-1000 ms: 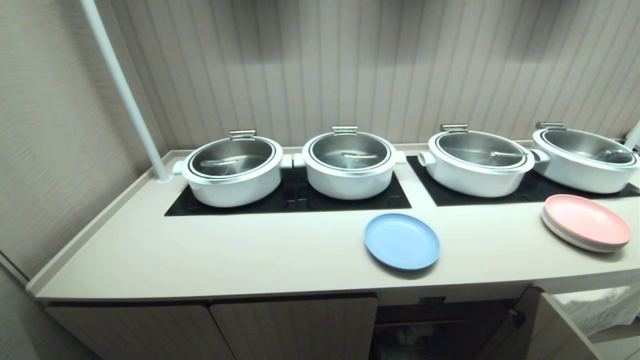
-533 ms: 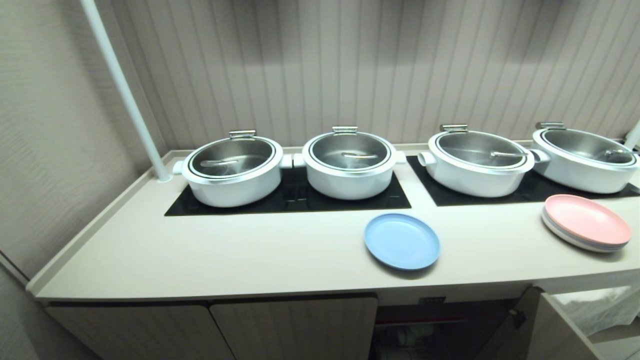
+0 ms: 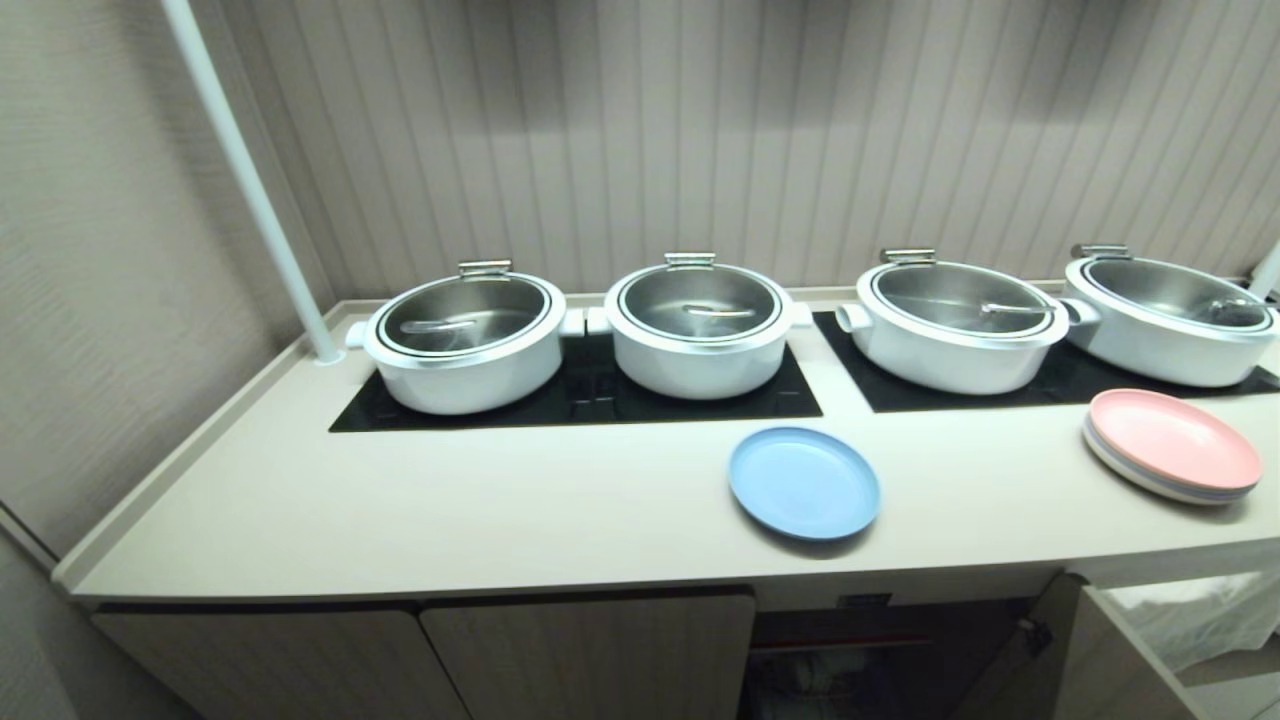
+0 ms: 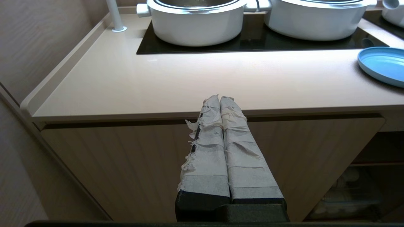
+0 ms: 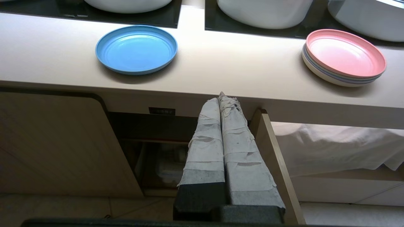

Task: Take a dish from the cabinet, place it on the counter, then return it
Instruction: Pick up the plate from the table

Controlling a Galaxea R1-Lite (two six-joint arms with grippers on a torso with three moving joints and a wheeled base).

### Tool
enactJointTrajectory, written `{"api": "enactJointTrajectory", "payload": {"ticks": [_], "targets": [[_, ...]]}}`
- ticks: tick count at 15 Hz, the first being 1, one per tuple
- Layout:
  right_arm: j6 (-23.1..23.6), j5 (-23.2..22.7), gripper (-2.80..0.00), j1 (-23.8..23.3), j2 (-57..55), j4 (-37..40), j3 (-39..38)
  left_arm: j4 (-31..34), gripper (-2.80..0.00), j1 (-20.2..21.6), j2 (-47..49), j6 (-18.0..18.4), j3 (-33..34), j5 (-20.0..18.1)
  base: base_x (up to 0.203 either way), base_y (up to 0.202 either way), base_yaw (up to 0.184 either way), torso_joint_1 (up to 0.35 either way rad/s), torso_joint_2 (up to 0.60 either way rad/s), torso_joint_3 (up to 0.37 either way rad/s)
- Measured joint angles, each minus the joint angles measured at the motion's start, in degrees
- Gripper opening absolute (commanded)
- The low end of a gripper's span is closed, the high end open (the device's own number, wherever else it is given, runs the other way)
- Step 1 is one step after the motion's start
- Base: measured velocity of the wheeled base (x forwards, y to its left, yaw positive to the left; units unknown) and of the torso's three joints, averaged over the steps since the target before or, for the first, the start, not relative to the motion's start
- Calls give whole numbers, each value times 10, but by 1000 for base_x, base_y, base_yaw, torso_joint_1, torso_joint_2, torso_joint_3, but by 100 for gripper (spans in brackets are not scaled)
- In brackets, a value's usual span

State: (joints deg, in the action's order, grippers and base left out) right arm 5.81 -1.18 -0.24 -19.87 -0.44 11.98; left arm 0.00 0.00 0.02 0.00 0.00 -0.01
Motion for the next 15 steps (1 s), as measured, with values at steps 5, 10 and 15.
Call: {"api": "enactJointTrajectory", "payload": {"ticks": [5,10,15], "targets": [[-1,-4,-280,-1,-154,2,110,0,-280,0,0,0,0,0,0,0,0,0,0,0],[2,-7,-280,9,-292,4,206,0,-280,0,0,0,0,0,0,0,0,0,0,0],[1,-5,-280,59,-420,6,286,0,-280,0,0,0,0,0,0,0,0,0,0,0]]}}
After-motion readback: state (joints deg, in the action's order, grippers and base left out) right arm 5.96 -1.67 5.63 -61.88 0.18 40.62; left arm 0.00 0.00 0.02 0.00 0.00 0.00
